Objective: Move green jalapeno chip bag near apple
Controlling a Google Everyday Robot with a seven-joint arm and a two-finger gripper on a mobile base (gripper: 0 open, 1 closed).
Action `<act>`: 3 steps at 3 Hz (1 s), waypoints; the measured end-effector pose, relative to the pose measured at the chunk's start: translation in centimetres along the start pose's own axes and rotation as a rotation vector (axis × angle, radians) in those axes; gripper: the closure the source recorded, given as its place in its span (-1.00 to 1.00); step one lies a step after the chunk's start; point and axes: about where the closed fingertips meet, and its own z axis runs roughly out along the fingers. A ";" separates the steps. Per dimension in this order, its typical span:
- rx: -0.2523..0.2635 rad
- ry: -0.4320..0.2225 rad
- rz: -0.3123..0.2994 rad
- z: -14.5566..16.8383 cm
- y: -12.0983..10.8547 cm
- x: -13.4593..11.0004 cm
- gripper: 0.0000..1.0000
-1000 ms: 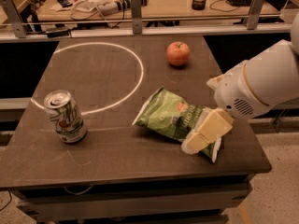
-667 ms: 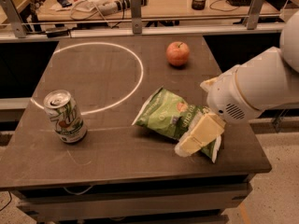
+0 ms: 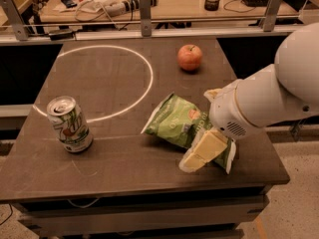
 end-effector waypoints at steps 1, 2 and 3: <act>0.020 0.021 -0.034 1.2 -0.5 0.5 -1.00; 0.045 0.036 -0.050 1.6 -1.7 1.8 -0.67; 0.067 0.039 -0.065 1.5 -2.6 2.4 -0.22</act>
Offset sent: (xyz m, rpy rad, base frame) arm 0.0296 -0.0328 -0.0344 -0.0898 -0.0654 0.0031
